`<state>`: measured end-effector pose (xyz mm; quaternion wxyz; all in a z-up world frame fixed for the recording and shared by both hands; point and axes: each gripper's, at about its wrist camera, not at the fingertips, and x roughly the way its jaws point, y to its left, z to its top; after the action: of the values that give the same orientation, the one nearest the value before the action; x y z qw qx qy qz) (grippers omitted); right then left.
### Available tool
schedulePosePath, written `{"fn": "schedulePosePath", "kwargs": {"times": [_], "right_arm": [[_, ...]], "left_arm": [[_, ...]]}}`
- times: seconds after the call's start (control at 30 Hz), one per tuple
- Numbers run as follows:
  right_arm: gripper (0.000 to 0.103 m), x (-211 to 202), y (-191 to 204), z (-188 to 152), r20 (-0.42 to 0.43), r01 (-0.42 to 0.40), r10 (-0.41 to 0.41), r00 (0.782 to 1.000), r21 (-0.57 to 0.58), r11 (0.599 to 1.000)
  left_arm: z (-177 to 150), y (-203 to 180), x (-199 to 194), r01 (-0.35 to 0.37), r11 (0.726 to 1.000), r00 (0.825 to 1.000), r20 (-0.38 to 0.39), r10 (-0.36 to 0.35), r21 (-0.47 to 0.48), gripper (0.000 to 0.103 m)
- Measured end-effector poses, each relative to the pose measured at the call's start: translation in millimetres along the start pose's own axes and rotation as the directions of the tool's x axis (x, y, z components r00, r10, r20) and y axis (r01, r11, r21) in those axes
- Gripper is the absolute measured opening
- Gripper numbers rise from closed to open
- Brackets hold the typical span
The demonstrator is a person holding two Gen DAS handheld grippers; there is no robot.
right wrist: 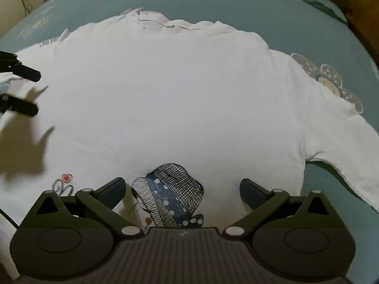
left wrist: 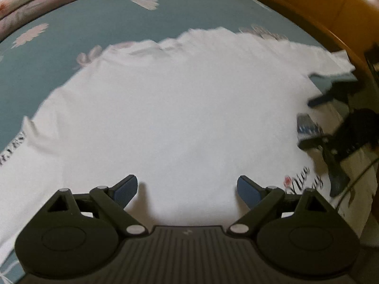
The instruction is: Fold clothes
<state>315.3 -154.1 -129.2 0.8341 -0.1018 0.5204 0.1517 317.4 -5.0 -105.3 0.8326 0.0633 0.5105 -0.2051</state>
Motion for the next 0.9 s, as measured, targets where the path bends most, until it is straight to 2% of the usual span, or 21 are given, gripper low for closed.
{"fn": "schedulePosePath", "kwargs": {"times": [0.17, 0.3, 0.4, 0.5, 0.6, 0.7, 0.83, 0.9], "right_arm": [[0.103, 2.9, 7.9, -7.4, 0.046, 0.044, -0.044, 0.998, -0.001, 0.999], [0.103, 2.4, 6.3, -11.1, 0.081, 0.033, -0.031, 0.996, -0.025, 0.999], [0.103, -2.3, 3.4, -19.0, 0.097, 0.009, -0.001, 0.995, -0.088, 0.996], [0.103, -5.2, 1.0, -21.7, 0.099, -0.016, 0.029, 0.995, -0.128, 0.992], [0.103, -8.4, -0.3, -26.0, 0.095, -0.034, 0.052, 0.994, -0.176, 0.984], [0.103, -15.5, -2.9, -34.3, 0.068, -0.045, 0.060, 0.996, -0.198, 0.979], [0.103, -29.2, -8.7, -54.6, 0.031, -0.045, 0.052, 0.998, -0.209, 0.977], [0.103, -34.3, -12.5, -64.8, -0.003, -0.053, 0.054, 0.999, -0.198, 0.979]], "left_arm": [[-13.8, 1.3, 6.8, -0.057, 0.996, 0.998, 0.011, 0.058, -0.064, 0.091], [-24.5, 5.7, 7.7, -0.068, 0.987, 0.995, 0.060, 0.077, -0.146, 0.102], [-29.8, -2.2, 10.0, -0.104, 0.988, 0.990, 0.085, 0.114, -0.116, 0.102], [-26.7, -9.2, 10.9, -0.152, 0.980, 0.985, 0.060, 0.161, -0.130, 0.102], [-24.6, -10.5, 7.3, -0.171, 0.973, 0.984, 0.021, 0.176, -0.157, 0.102], [-36.8, -20.5, -2.6, -0.191, 0.974, 0.981, 0.004, 0.193, -0.122, 0.102], [-69.5, -47.8, -25.9, -0.222, 0.975, 0.975, 0.005, 0.222, -0.009, 0.102], [-87.6, -60.9, -36.8, -0.195, 0.980, 0.980, -0.021, 0.196, 0.029, 0.102]]}}
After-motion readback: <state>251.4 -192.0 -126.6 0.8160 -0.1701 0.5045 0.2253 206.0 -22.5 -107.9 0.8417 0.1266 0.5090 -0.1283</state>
